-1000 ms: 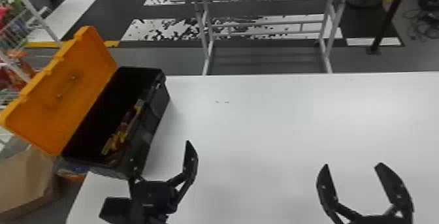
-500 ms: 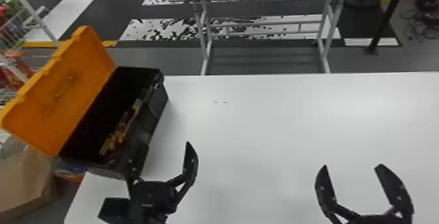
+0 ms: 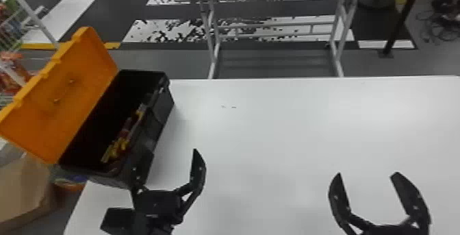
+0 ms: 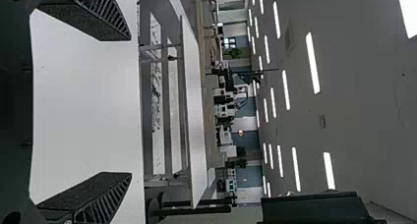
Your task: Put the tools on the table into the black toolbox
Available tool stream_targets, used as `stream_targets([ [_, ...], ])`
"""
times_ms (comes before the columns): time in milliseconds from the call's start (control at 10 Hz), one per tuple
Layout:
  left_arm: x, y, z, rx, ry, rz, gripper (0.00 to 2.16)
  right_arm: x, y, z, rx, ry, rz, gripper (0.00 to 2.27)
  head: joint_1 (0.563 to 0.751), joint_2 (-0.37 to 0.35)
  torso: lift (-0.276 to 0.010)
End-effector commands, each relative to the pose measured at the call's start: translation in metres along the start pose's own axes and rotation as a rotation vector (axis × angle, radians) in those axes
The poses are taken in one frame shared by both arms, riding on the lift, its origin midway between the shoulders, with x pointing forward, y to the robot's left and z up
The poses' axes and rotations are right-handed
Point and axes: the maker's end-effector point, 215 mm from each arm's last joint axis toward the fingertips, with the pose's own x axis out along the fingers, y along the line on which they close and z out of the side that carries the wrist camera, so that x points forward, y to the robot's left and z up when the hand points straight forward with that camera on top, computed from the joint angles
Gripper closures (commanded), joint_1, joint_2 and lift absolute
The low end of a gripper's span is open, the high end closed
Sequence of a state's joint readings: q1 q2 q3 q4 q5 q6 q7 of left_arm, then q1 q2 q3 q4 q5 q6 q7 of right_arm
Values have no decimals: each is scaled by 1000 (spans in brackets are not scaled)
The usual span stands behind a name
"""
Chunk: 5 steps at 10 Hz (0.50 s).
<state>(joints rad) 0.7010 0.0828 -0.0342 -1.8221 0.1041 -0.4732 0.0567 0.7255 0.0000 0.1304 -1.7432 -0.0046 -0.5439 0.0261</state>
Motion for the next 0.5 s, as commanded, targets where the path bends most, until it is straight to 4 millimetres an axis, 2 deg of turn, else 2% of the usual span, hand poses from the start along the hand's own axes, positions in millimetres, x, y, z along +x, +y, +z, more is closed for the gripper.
stream_targets([
  [0, 0, -1, 0, -1, 0, -2, -2, 0, 0, 1, 1, -2, -1, 16, 695, 152, -75],
  [400, -1, -4, -1, -7, 1, -11, -2, 0, 1, 1, 3, -4, 0, 12, 695, 148, -75],
])
